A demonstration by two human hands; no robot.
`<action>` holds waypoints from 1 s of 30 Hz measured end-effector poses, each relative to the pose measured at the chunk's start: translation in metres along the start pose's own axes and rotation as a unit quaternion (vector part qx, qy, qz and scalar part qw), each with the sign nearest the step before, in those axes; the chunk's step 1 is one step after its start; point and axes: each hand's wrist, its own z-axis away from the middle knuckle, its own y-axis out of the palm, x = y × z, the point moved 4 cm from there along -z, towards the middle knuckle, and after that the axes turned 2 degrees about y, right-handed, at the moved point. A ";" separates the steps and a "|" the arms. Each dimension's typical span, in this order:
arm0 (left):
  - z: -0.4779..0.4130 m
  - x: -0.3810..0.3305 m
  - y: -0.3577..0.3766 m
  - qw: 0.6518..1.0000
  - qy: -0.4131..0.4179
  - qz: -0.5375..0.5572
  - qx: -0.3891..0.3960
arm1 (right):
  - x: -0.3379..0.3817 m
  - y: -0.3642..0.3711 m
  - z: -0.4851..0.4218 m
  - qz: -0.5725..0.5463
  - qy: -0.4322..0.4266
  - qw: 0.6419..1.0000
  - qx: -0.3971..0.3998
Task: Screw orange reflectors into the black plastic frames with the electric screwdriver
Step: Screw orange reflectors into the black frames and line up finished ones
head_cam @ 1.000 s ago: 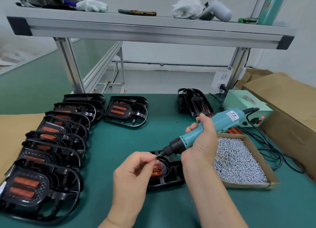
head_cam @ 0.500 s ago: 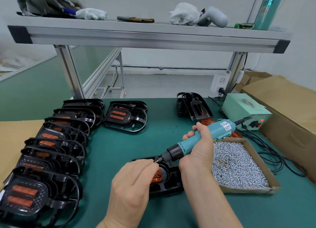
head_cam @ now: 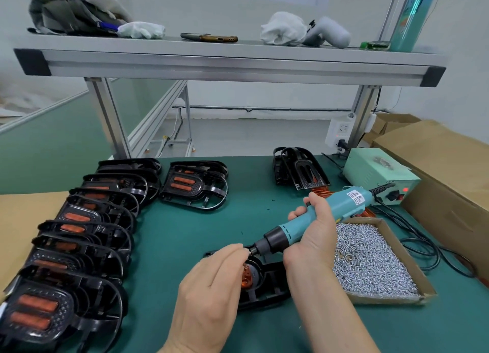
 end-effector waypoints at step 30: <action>0.033 0.025 0.019 0.952 -0.121 0.016 0.279 | -0.005 0.025 0.027 0.204 -0.332 0.899 0.200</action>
